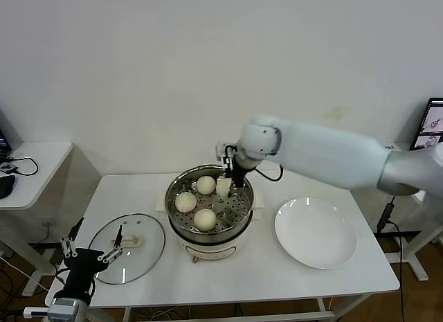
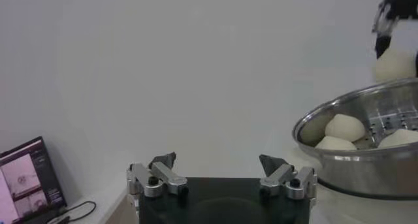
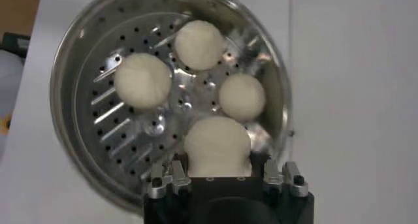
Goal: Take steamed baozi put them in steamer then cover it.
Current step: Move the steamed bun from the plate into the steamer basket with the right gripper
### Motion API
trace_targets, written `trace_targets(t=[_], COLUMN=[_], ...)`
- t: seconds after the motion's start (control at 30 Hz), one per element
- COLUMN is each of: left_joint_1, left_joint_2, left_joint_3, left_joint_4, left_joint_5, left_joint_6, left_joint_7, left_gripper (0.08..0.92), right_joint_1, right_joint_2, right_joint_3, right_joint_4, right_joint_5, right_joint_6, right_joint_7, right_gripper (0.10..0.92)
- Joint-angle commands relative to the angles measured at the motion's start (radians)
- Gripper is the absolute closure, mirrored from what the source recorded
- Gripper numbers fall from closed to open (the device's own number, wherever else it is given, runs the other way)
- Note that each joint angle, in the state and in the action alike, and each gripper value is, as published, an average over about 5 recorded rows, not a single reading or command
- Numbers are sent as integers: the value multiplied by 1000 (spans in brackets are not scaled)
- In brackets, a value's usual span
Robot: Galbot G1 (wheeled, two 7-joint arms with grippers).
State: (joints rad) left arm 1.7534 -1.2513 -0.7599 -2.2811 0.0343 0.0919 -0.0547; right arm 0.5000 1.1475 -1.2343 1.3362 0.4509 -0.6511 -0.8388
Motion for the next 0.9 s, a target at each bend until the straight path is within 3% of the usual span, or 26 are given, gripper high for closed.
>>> trace_targets(t=[0.03, 0.63, 0.9], left_joint_1=[-1, -1, -3], left_joint_2=[1, 0, -2], left_joint_3=[2, 2, 3], left_joint_4=[4, 7, 4], left_joint_5=[0, -1, -1], left_joint_6=[1, 0, 0], left_joint_7=[0, 0, 0], left_gripper=[177, 177, 177], right_joint_1=[-80, -120, -91], right_joint_2=[63, 49, 0], right_joint_3=[-17, 33, 65], right_joint_4=[-43, -65, -24], right_joint_5=[-25, -56, -51], right_joint_6=[-43, -56, -60], right_joint_7=[32, 43, 40], right_gripper=[431, 425, 240])
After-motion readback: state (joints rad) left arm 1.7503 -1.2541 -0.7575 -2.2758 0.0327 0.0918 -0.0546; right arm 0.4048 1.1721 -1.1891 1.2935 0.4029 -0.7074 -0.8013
